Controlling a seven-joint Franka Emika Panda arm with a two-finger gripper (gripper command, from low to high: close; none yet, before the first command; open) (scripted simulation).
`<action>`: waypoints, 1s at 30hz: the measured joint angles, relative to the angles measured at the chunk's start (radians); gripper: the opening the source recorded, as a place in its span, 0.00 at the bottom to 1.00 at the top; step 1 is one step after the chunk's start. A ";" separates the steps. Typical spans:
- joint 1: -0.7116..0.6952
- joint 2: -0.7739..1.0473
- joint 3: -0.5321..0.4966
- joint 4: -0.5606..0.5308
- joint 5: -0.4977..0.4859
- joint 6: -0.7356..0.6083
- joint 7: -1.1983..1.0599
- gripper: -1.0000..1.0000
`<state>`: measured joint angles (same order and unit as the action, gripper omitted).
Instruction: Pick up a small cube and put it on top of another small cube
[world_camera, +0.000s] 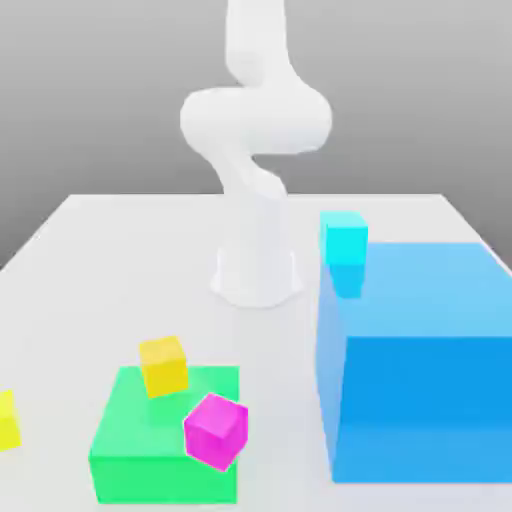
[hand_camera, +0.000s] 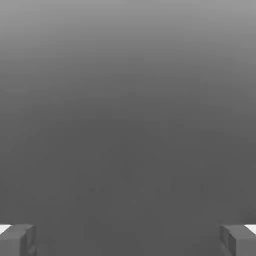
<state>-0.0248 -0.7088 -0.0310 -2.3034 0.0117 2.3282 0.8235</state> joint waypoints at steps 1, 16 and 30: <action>-0.010 0.039 -0.014 -0.001 0.005 0.012 0.010 0.50; -0.162 0.585 -0.210 -0.022 0.110 0.181 0.125 0.50; -0.368 1.097 -0.279 -0.024 0.259 0.362 0.175 0.50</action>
<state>-0.3927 0.3882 -0.3096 -2.3274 0.2708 2.6900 0.9981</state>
